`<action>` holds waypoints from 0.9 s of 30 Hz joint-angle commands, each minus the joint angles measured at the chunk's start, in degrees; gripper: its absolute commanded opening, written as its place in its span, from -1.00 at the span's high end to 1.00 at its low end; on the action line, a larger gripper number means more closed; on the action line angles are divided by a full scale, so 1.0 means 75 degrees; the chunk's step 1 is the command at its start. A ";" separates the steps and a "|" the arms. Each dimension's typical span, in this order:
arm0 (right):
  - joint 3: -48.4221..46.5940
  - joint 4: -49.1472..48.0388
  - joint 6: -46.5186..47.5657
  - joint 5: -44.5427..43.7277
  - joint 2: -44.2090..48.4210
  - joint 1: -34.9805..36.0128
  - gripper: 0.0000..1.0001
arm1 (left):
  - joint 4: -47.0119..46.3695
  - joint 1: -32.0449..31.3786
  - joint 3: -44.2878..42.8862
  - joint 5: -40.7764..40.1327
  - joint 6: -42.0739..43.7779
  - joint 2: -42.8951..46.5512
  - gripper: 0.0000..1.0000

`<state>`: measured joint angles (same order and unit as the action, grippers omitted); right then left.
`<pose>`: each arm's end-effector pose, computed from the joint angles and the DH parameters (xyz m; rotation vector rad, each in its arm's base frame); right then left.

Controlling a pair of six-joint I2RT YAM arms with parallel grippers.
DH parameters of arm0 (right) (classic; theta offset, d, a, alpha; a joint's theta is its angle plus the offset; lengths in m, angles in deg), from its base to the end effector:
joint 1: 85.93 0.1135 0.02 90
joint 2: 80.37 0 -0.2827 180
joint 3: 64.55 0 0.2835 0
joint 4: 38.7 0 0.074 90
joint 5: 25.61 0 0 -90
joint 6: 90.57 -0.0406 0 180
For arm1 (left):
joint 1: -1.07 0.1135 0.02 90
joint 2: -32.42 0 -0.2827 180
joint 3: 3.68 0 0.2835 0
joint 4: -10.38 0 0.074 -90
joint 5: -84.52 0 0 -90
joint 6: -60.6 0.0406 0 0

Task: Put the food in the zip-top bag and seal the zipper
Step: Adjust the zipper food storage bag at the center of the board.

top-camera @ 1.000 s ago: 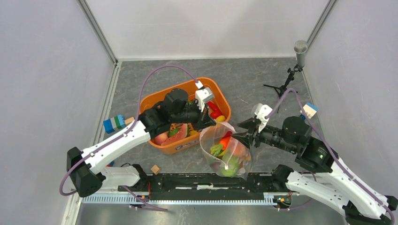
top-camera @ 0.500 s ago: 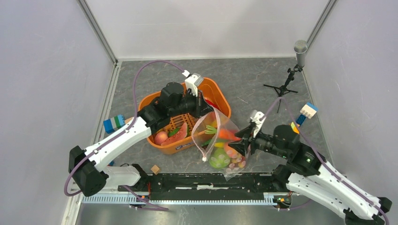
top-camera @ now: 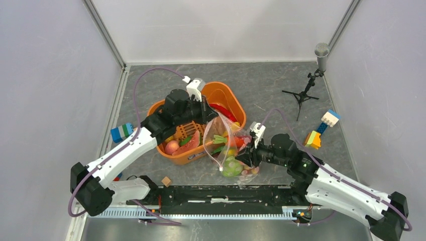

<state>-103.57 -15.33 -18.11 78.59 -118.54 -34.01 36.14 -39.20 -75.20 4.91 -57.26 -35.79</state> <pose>0.1068 0.1525 0.2490 -0.7849 1.9480 1.0107 0.2268 -0.2017 0.3489 0.3503 2.0524 -0.9351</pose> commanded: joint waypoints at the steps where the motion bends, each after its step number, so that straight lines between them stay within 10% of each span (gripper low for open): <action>1: 0.0077 -0.0969 -0.0249 -0.1292 -0.0476 0.0049 0.36 | -0.0328 0.0563 0.0116 -0.0560 -0.0285 0.0611 0.95; 14: -0.2553 -0.0377 0.1536 -0.4122 -0.2866 -0.0298 0.31 | -0.0065 0.1572 0.0875 -0.1632 -0.0839 0.1769 0.96; 27: 0.1581 -0.3912 0.1437 -0.0523 0.0866 0.0113 -0.53 | -0.0115 0.1559 0.0719 -0.0987 -0.1554 0.1662 0.96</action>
<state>-96.56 -34.10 -7.18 69.21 -114.54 -35.58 38.31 -27.77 -68.10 -3.35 -66.07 -23.39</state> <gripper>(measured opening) 0.738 0.037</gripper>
